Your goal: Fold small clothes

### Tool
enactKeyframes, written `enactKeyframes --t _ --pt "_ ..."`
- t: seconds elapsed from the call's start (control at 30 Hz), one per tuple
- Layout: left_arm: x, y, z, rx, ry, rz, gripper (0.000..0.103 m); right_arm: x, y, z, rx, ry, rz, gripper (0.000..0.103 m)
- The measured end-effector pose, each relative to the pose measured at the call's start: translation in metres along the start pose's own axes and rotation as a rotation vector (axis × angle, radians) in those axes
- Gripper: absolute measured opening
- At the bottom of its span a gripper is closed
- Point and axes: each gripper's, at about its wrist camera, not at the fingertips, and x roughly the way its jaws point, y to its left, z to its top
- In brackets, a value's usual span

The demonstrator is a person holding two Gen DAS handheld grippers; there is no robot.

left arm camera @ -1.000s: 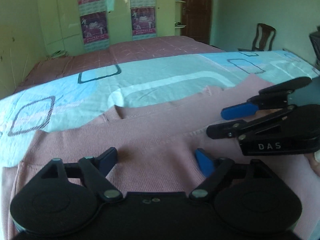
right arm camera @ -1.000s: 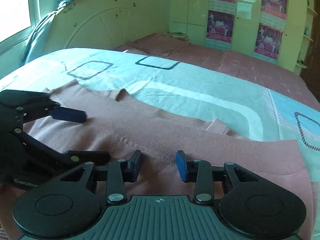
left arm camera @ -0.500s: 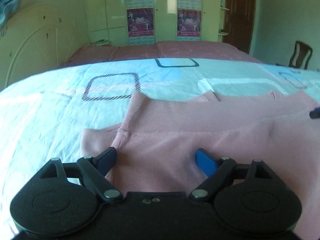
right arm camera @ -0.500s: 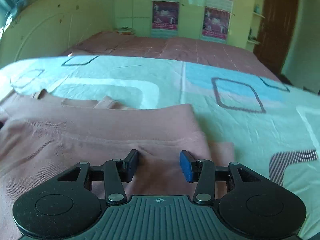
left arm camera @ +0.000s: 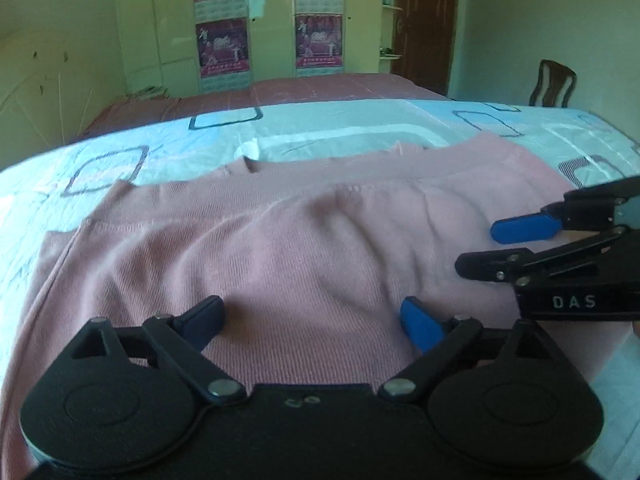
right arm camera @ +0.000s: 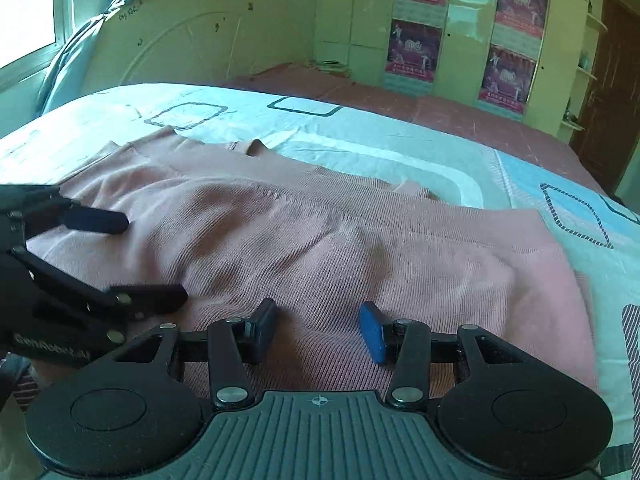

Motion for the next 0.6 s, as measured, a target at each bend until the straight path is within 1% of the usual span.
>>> enactKeyframes --t 0.03,0.07,0.1,0.13,0.17,0.2,0.27,0.3,0.33,0.37,0.4,0.47,0.5,0.53,0.6 --pt "-0.004 0.005 0.002 -0.013 -0.008 0.002 0.089 -0.003 -0.003 0.003 0.012 -0.003 0.002 0.045" --pt "-0.011 0.008 0.001 -0.009 -0.027 0.015 0.087 -0.008 -0.006 0.003 0.018 -0.024 0.000 0.045" --pt "-0.013 0.011 0.001 0.004 -0.028 0.034 0.088 -0.013 -0.008 0.002 0.010 -0.038 0.000 0.045" --pt "-0.013 0.018 -0.001 0.010 -0.019 0.054 0.089 -0.015 -0.014 -0.004 -0.007 -0.024 -0.020 0.045" --pt "-0.015 0.027 -0.002 -0.007 -0.016 0.066 0.089 -0.015 -0.021 -0.008 0.000 -0.007 -0.039 0.045" --pt "-0.018 0.040 -0.004 -0.037 -0.010 0.077 0.089 -0.018 -0.034 -0.015 0.034 0.009 -0.055 0.045" --pt "-0.026 0.063 -0.009 -0.061 -0.015 0.110 0.092 -0.028 -0.062 -0.024 0.104 0.012 -0.096 0.045" --pt "-0.031 0.074 -0.015 -0.073 -0.007 0.162 0.089 -0.035 -0.077 -0.033 0.118 0.023 -0.150 0.045" --pt "-0.032 0.085 -0.021 -0.076 0.018 0.213 0.090 -0.041 -0.091 -0.044 0.135 0.022 -0.166 0.045" --pt "-0.036 0.094 -0.026 -0.090 0.005 0.193 0.089 -0.043 -0.103 -0.053 0.160 0.035 -0.190 0.045" --pt "-0.042 0.101 -0.030 -0.118 -0.006 0.189 0.089 -0.051 -0.114 -0.061 0.183 0.019 -0.170 0.045" --pt "-0.053 0.096 -0.030 -0.131 -0.023 0.182 0.085 -0.065 -0.112 -0.059 0.200 0.004 -0.188 0.045" --pt "-0.057 0.088 -0.029 -0.128 -0.037 0.173 0.085 -0.073 -0.105 -0.056 0.204 -0.031 -0.188 0.045" --pt "-0.062 0.078 -0.027 -0.123 -0.054 0.143 0.085 -0.082 -0.093 -0.051 0.196 -0.076 -0.156 0.045" --pt "-0.066 0.051 -0.026 -0.086 -0.087 0.105 0.086 -0.085 -0.062 -0.042 0.153 -0.107 -0.104 0.045"
